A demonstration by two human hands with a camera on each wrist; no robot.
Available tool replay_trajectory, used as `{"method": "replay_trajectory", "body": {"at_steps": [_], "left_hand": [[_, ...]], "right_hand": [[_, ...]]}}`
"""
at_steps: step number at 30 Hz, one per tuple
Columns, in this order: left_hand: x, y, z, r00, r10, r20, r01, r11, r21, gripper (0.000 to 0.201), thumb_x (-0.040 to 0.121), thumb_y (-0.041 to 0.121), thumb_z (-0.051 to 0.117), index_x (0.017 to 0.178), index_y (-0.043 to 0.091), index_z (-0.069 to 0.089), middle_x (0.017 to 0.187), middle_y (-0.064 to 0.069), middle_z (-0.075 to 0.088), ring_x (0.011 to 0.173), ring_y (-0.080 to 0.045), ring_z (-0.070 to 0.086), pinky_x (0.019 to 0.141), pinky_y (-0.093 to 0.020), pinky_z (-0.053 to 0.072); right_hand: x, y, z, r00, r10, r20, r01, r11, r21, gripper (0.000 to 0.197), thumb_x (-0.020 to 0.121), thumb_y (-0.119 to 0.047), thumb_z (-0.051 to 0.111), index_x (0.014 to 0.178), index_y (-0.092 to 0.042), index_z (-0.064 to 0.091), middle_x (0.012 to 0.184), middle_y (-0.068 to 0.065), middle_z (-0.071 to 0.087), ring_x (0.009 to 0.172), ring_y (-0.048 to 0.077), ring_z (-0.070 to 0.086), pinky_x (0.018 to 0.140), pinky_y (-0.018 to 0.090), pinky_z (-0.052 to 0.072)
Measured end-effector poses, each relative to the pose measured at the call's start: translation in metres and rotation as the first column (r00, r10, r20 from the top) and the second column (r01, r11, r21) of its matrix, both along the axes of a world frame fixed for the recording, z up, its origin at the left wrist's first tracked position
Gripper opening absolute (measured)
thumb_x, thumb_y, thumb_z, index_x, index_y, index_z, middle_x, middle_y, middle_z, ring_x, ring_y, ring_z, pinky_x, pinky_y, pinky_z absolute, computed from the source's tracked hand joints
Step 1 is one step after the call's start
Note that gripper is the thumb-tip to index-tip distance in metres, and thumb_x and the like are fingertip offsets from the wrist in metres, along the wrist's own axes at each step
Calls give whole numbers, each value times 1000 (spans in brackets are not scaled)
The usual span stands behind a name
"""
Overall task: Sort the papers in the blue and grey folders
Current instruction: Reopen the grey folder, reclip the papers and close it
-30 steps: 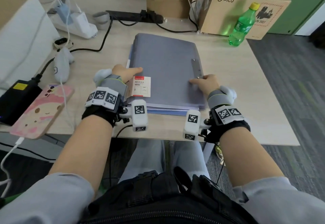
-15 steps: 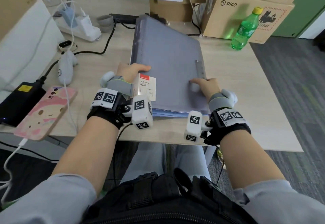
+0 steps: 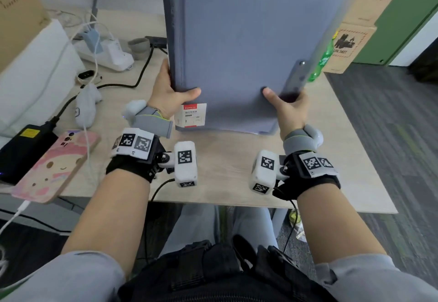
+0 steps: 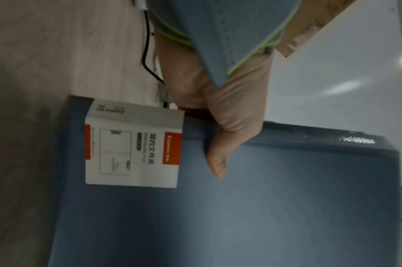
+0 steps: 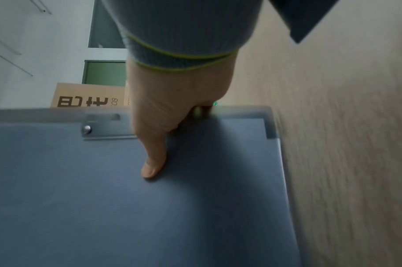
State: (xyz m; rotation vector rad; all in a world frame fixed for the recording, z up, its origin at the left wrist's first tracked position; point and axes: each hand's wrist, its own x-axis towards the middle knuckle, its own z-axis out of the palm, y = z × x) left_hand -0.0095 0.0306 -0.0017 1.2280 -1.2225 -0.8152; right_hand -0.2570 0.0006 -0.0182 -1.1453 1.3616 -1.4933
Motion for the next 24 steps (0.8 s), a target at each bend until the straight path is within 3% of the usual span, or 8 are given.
{"method": "replay_trajectory", "body": {"at_steps": [3, 6, 11, 16, 20, 24], "left_hand": [[4, 0, -3, 1000, 1, -5, -1, 1000, 24, 87, 51, 20, 79, 126, 9, 37, 123, -2, 54, 112, -10, 54, 96, -21, 47], [7, 5, -3, 997, 0, -74, 2, 999, 35, 96, 48, 26, 80, 131, 5, 36, 127, -3, 54, 111, -8, 56, 93, -19, 49], [-5, 6, 0, 985, 60, -164, -61, 998, -2, 79, 58, 24, 80, 127, 10, 45, 119, 3, 61, 105, -2, 61, 88, -17, 49], [7, 3, -3, 978, 13, -209, -5, 999, 40, 61, 54, 35, 76, 109, 22, 55, 107, 9, 64, 94, 1, 64, 87, -20, 49], [1, 2, -24, 991, 50, -123, -38, 995, 96, 65, 65, 27, 76, 122, 11, 50, 107, 6, 63, 86, 10, 62, 75, -11, 50], [1, -2, -29, 989, 145, 38, -147, 987, 62, 56, 76, 19, 72, 124, 0, 49, 109, -2, 60, 86, 7, 60, 70, -3, 46]], "right_hand": [[0, 3, 2, 997, 70, 12, -69, 997, -46, 52, 58, -21, 86, 105, -12, 63, 99, -1, 71, 89, 13, 68, 76, 21, 55], [0, 5, 1, 990, 134, 42, -132, 990, -50, 49, 62, -17, 84, 106, -13, 63, 97, -5, 71, 87, 8, 69, 76, 21, 53], [8, 5, 2, 987, 135, 91, -132, 990, -44, 50, 64, -15, 84, 109, -8, 63, 96, -4, 71, 84, 7, 68, 76, 20, 54], [-4, 0, -1, 978, 205, 47, -206, 979, 5, 47, 65, -8, 83, 108, -6, 64, 97, 0, 71, 81, 7, 69, 73, 21, 54], [-2, 1, -13, 981, 196, 7, -196, 979, 58, 37, 66, -6, 83, 99, -10, 66, 87, -5, 70, 70, 2, 67, 69, 19, 53], [7, -3, -15, 992, 125, 26, -126, 991, 47, 33, 67, -10, 83, 93, -15, 64, 82, -7, 68, 65, 0, 64, 63, 15, 50]]}}
